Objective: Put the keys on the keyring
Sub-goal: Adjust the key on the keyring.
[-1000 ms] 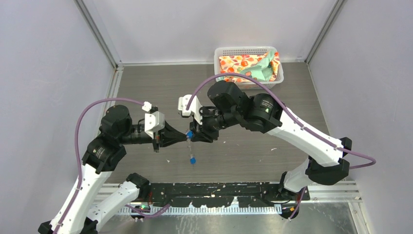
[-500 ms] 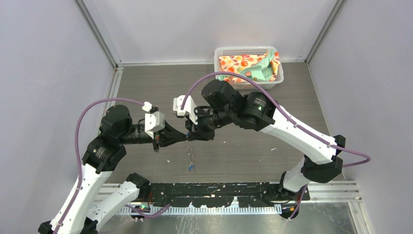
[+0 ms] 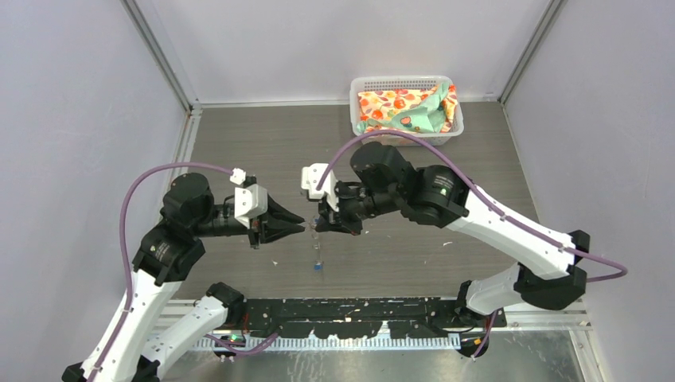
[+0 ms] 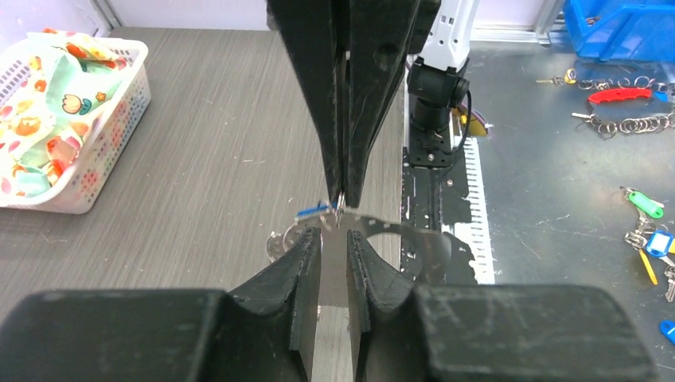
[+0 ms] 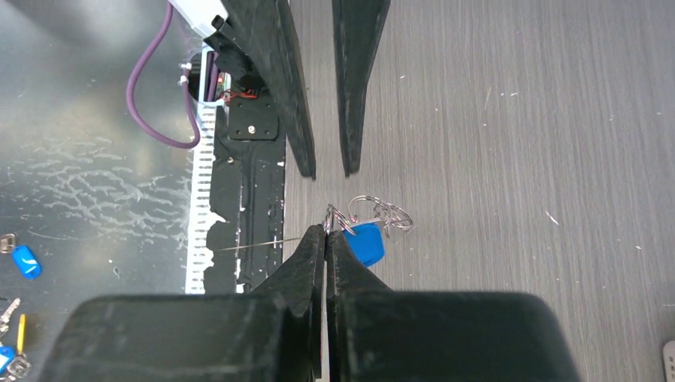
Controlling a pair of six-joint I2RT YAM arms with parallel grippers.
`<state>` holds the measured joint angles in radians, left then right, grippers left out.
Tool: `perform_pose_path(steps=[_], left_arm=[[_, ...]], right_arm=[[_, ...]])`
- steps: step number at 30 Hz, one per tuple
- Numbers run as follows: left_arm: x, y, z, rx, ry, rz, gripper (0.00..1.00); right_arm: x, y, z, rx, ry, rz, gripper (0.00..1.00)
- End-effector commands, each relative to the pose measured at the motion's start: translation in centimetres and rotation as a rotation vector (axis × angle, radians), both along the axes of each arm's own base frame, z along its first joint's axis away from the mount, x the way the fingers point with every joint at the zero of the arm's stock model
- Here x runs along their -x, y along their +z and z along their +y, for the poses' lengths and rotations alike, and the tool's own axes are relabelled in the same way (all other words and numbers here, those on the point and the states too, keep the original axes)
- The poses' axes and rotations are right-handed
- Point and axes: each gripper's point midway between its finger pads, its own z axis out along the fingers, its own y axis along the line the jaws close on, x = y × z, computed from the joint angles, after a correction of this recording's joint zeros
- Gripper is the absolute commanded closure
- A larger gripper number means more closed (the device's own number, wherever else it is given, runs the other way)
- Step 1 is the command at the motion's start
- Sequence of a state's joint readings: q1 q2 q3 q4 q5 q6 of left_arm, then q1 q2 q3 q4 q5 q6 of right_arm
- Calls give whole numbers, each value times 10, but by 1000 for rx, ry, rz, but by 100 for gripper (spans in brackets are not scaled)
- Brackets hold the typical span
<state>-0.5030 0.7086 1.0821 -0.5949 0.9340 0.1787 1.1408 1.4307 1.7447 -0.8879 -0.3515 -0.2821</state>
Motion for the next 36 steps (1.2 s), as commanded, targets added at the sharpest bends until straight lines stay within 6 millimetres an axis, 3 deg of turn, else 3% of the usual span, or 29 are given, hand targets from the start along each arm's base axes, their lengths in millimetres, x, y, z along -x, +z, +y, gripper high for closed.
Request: perform_pose_path(steps=[1, 6, 8, 10, 16, 21, 29, 36], left_arm=[[4, 12, 1, 26, -11, -63, 79], [4, 13, 2, 35, -5, -80, 79], [2, 20, 3, 50, 10, -115, 71], [0, 25, 4, 51, 14, -173, 57], [21, 25, 5, 15, -166, -400, 50], [39, 24, 4, 28, -286, -461, 55], [60, 12, 8, 41, -365, -413, 71], [66, 0, 13, 5, -381, -411, 83]], right_arm=[[-1, 61, -3, -271, -12, -117, 99], [4, 65, -7, -337, -8, -116, 99], [8, 63, -7, -334, 8, -101, 99], [15, 59, -7, -331, 43, -76, 99], [40, 52, -2, -299, 185, 60, 99], [53, 43, 3, -234, 267, 164, 99], [51, 42, 16, -202, 288, 218, 99], [47, 47, 21, -189, 295, 231, 99]])
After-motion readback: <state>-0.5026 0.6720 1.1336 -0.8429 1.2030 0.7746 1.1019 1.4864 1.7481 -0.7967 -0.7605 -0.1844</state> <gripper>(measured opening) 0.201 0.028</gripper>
